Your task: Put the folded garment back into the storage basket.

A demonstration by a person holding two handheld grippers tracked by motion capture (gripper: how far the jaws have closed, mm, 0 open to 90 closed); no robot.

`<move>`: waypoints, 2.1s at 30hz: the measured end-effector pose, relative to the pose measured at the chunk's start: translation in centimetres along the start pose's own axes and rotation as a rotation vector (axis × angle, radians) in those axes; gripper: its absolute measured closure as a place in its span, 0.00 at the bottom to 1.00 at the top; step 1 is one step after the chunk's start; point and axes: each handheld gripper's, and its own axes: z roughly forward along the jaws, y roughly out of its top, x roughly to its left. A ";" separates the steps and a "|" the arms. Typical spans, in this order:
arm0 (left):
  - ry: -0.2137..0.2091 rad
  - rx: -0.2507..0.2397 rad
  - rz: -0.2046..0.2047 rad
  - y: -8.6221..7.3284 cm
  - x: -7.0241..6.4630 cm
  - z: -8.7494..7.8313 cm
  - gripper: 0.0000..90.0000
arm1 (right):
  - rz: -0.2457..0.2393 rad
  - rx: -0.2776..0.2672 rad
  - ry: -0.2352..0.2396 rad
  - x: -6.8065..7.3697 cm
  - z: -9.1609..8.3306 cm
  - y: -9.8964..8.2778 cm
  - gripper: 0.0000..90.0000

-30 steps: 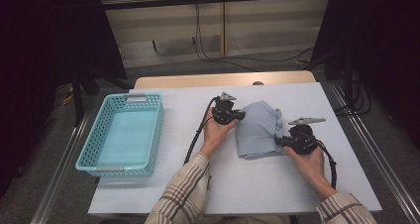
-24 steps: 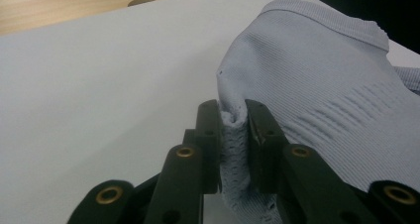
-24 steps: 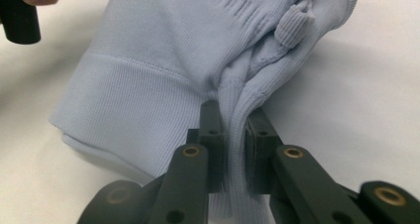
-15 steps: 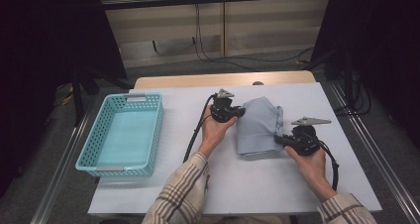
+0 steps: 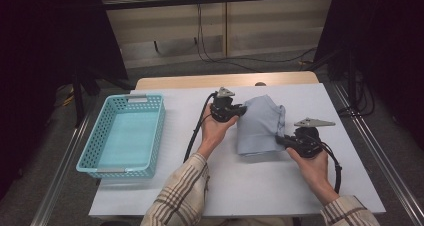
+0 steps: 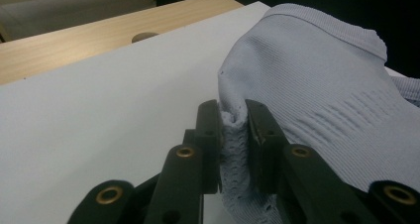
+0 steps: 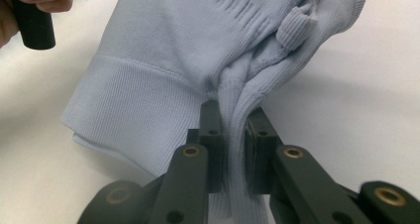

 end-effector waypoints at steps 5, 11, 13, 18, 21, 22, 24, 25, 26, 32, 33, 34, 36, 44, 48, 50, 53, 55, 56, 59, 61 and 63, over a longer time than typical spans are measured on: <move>0.003 -0.005 0.006 0.2 -0.4 -0.4 0.86 | -0.010 -0.018 0.009 0.2 -0.3 0.1 0.91; 0.003 -0.017 0.013 0.4 -0.8 -0.8 0.87 | -0.014 -0.028 0.016 0.6 -0.5 0.0 0.91; 0.000 -0.022 0.010 0.5 -0.8 -0.9 0.87 | -0.012 -0.034 0.013 0.7 -0.7 0.1 0.91; 0.004 -0.017 0.024 0.8 -0.9 -1.9 0.87 | -0.017 -0.052 0.023 1.0 -1.0 0.2 0.91; 0.009 -0.034 0.030 1.2 -0.9 -2.8 0.87 | -0.020 -0.069 0.030 1.3 -1.1 0.2 0.91; 0.011 -0.042 0.033 1.3 -0.9 -3.1 0.87 | -0.022 -0.078 0.026 1.5 -1.2 0.2 0.91; 0.011 -0.050 0.035 1.4 -0.9 -3.5 0.87 | -0.013 -0.073 0.008 1.9 -1.3 0.4 0.91; 0.016 -0.052 0.037 1.5 -1.0 -3.6 0.87 | -0.011 -0.077 0.002 2.1 -1.3 0.4 0.91; 0.023 -0.056 0.039 1.5 -1.0 -3.7 0.87 | -0.012 -0.074 0.002 2.2 -1.3 0.4 0.91; 0.048 -0.073 0.036 1.5 -0.9 -4.4 0.87 | -0.009 -0.084 0.008 2.7 -1.3 0.7 0.91; 0.051 -0.076 0.041 1.5 -0.9 -4.5 0.87 | -0.015 -0.090 0.012 2.7 -1.3 0.8 0.91; 0.055 -0.076 0.043 1.6 -0.9 -4.6 0.87 | -0.014 -0.094 0.009 2.8 -1.3 0.9 0.91; 0.066 -0.086 0.051 1.7 -0.8 -4.9 0.87 | -0.015 -0.098 0.010 3.1 -1.2 1.1 0.91; 0.084 -0.109 0.050 1.9 0.0 -6.2 0.87 | -0.028 -0.118 0.017 4.1 -1.1 2.3 0.91; 0.099 -0.107 0.055 2.0 0.3 -6.9 0.87 | -0.034 -0.113 0.026 4.9 -0.7 2.5 0.91; 0.106 -0.105 0.055 2.0 0.6 -7.2 0.87 | -0.045 -0.120 0.028 5.2 -0.6 2.7 0.91; 0.117 -0.109 0.053 2.0 0.8 -7.6 0.87 | -0.045 -0.120 0.037 5.7 -0.4 3.0 0.91; 0.122 -0.109 0.054 2.0 1.0 -7.9 0.87 | -0.051 -0.124 0.037 6.0 -0.3 3.1 0.91; 0.125 -0.119 0.044 2.0 1.1 -8.0 0.87 | -0.049 -0.118 0.032 6.2 -0.1 3.2 0.91; 0.132 -0.119 0.049 2.0 1.4 -8.3 0.87 | -0.044 -0.106 0.024 6.6 0.2 3.6 0.91; 0.136 -0.124 0.041 2.0 1.6 -8.5 0.87 | -0.045 -0.106 0.023 6.9 0.4 3.8 0.91; 0.144 -0.130 0.035 2.0 1.8 -8.8 0.87 | -0.050 -0.109 0.028 7.1 0.6 4.0 0.91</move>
